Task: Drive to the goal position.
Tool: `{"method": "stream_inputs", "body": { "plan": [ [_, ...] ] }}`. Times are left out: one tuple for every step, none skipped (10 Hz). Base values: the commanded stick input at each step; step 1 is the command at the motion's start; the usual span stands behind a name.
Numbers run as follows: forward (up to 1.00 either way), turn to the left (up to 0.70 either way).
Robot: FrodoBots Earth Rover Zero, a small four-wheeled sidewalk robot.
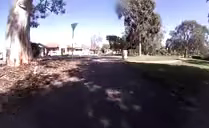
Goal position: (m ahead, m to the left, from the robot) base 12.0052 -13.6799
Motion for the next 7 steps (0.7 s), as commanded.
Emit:
{"method": "stream_inputs", "body": {
  "plan": [
    [0.7,-0.21],
    [0.7,-0.27],
    [0.7,-0.33],
    [0.7,0.0],
    [0.7,0.0],
    [0.7,0.0],
    [0.7,0.0]
  ]
}}
